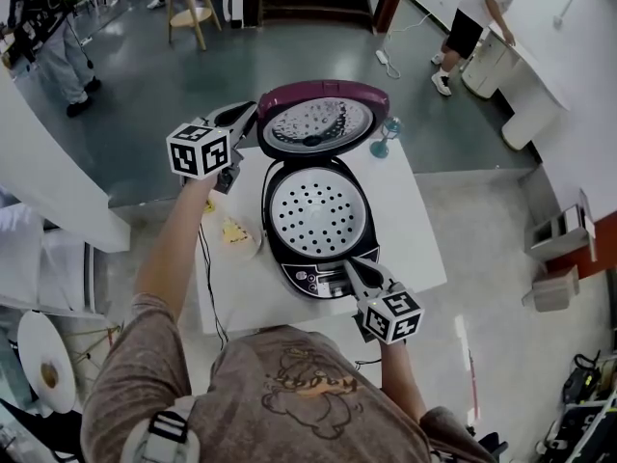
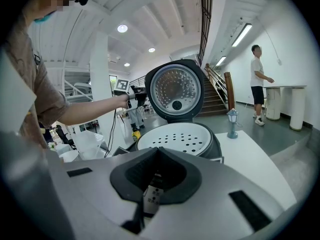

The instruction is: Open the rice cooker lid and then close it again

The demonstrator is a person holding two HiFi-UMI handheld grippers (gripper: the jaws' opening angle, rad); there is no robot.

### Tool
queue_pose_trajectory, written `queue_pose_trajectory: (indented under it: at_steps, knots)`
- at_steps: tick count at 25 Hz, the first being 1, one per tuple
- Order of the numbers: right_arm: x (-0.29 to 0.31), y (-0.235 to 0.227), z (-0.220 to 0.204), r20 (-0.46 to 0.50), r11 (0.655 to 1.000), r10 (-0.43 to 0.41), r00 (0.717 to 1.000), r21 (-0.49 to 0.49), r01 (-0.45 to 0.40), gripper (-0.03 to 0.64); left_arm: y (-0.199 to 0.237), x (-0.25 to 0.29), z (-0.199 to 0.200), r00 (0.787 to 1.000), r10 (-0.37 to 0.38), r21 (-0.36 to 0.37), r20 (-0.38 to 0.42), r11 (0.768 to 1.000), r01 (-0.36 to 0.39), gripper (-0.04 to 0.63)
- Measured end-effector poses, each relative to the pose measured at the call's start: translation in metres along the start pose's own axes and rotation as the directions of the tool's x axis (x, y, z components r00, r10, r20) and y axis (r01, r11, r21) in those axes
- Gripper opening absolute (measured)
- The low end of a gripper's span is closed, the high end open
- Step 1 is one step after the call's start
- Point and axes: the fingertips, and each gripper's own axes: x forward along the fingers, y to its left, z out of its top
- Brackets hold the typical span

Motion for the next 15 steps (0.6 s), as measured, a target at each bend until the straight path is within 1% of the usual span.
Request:
queue_pose_trajectory:
  at_steps: [9, 15]
  knots:
    - [0.0, 0.0, 0.0, 0.0, 1.0, -0.002, 1.0, -0.005, 0.002, 0.003, 0.0, -0.008, -0.005, 1.0, 0.014, -0.009, 0.004, 1.0, -0.014, 0.02]
    - [0.0, -0.001, -0.001, 0.003, 1.0, 0.0, 1.0, -0.008, 0.0, 0.003, -0.013, -0.021, -0.004, 1.0, 0.003, -0.002, 0.016, 1.0, -0.003, 0.021]
